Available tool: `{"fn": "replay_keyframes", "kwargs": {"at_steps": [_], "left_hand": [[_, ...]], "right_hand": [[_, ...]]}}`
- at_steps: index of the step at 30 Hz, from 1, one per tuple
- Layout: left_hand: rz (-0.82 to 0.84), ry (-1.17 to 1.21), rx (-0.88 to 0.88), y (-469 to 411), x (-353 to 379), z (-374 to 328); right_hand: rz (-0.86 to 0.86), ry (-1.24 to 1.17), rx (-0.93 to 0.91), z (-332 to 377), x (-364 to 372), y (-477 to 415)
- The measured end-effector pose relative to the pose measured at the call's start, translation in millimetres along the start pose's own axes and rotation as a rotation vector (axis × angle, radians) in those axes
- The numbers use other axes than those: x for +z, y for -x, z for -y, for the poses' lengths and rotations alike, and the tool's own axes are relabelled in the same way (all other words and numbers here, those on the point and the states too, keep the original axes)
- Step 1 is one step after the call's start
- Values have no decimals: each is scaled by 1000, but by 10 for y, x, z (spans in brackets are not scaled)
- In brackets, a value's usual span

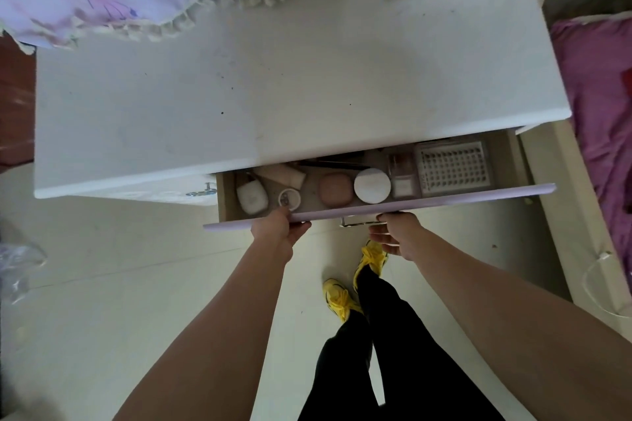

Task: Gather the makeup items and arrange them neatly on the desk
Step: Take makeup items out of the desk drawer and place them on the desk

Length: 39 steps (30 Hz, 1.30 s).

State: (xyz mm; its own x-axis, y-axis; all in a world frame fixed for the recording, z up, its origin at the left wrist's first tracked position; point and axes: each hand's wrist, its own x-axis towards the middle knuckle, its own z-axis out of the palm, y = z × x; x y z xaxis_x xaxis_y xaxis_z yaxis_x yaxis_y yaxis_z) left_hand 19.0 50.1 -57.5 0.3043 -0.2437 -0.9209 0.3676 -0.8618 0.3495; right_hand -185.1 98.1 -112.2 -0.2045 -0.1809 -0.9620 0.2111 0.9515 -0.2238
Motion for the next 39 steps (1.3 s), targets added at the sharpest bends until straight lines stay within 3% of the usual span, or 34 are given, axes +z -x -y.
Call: {"fn": "replay_keyframes", "kwargs": {"at_steps": [14, 31, 35, 39], "left_hand": [[-59, 53, -22, 155, -326, 546], [-55, 51, -85, -54, -324, 795], [17, -142, -115, 40, -390, 785], [57, -640, 53, 186, -565, 849]], "right_hand": [[31, -108, -11, -683, -99, 91], [67, 60, -66, -820, -212, -174], [1, 226, -124, -837, -300, -66], [21, 454, -254, -798, -524, 288]]}}
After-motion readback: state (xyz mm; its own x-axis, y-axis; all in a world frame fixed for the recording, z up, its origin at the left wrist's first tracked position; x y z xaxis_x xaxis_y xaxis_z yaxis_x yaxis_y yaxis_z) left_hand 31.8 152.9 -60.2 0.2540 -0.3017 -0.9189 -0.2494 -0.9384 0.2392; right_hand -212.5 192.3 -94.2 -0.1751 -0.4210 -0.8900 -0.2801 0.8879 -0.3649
